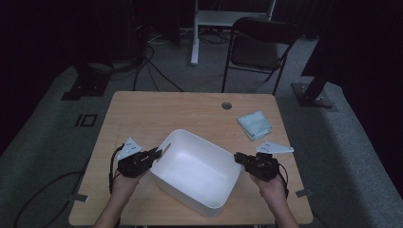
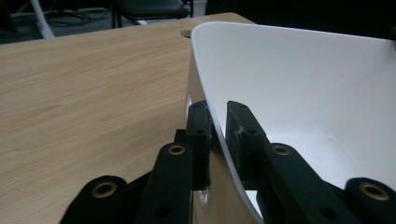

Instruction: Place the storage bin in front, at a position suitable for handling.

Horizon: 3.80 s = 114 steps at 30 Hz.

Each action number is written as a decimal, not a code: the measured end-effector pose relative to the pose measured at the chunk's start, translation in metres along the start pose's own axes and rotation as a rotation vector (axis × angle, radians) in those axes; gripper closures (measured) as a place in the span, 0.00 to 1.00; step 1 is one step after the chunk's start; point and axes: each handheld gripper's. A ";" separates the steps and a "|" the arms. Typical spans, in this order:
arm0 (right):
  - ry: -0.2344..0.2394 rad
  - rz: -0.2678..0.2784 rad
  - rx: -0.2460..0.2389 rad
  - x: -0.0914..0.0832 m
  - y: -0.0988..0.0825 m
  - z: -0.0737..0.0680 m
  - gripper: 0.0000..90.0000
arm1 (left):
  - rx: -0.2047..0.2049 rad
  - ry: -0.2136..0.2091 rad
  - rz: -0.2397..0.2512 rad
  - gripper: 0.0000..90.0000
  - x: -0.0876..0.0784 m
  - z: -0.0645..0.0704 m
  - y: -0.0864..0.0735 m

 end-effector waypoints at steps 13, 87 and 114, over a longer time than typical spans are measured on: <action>0.007 -0.022 -0.028 0.008 0.007 0.010 0.96 | -0.004 0.040 0.014 0.91 -0.006 0.002 -0.005; -0.006 0.030 -0.038 0.001 -0.005 -0.025 0.39 | -0.064 -0.128 0.033 0.55 0.046 -0.045 0.035; -0.100 0.018 0.024 0.008 -0.010 -0.030 0.70 | -0.005 -0.122 0.015 0.91 0.061 -0.037 0.037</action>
Point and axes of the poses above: each handheld gripper's, and its own axes: x roughly forward along the jaws, y roughly out of its top, z roughly to its right, and after that the axes turned 14 degrees about y, right-handed
